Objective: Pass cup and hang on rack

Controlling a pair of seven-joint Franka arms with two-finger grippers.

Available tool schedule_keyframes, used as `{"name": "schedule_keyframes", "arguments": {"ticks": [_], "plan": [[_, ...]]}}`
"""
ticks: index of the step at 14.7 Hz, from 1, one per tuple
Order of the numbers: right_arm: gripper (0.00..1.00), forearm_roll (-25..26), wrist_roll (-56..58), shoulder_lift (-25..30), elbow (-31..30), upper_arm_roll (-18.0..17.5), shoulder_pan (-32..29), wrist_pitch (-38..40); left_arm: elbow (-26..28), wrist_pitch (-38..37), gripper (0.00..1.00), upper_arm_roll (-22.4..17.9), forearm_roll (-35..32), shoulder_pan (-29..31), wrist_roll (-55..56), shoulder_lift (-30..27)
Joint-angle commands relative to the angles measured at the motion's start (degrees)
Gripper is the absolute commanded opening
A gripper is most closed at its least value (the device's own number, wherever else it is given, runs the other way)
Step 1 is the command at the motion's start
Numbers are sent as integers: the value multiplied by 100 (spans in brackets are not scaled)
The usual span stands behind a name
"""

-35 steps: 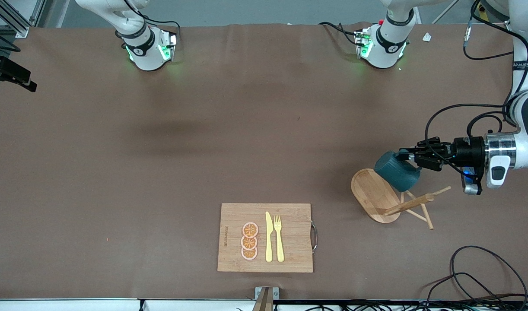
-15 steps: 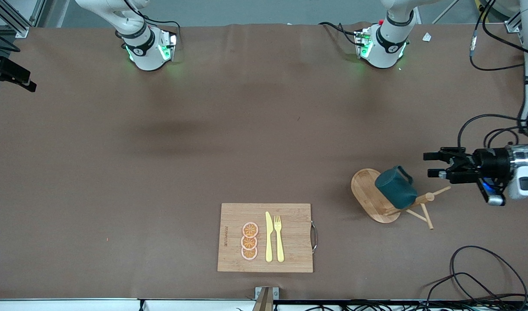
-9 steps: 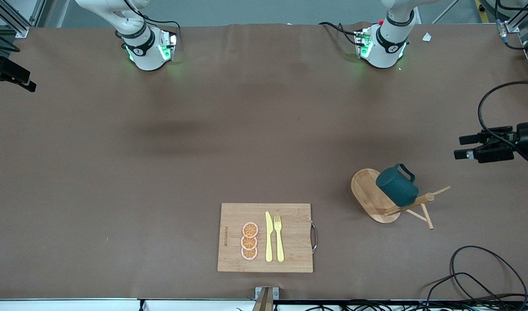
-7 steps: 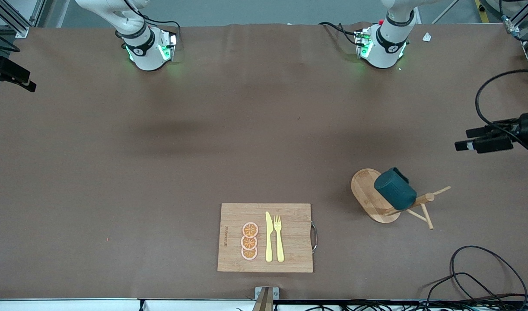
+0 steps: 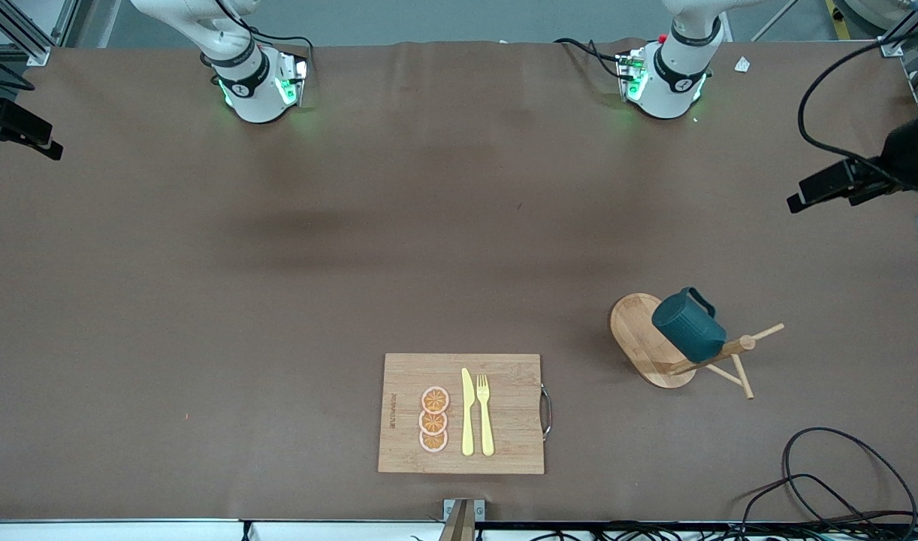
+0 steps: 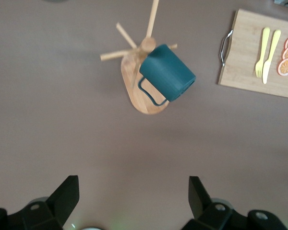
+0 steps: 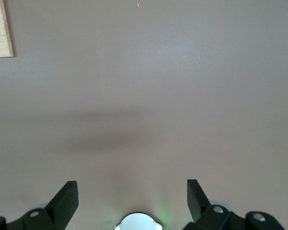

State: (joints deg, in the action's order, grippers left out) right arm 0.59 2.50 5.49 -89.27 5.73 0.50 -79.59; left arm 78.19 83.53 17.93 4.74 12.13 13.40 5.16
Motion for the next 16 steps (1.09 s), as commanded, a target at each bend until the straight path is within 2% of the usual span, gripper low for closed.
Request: {"name": "schedule_keyframes", "arguments": {"ticks": [1, 4, 7, 11, 16], "plan": [[100, 55, -4, 101, -99, -28, -23, -22, 118, 261, 100, 114, -219, 44, -154, -59], [100, 55, -4, 101, -99, -28, -23, -22, 171, 305, 100, 18, -219, -130, -145, -41], [100, 55, -4, 101, -99, -28, -23, -13, 363, 444, 100, -447, -227, -535, -136, -129], [100, 55, -4, 101, -99, -28, -23, -13, 733, 744, 100, -869, -298, -965, -136, -401], [100, 55, -4, 101, -99, -28, -23, -13, 760, 709, 100, -1538, -307, -1484, -162, -533]]}}
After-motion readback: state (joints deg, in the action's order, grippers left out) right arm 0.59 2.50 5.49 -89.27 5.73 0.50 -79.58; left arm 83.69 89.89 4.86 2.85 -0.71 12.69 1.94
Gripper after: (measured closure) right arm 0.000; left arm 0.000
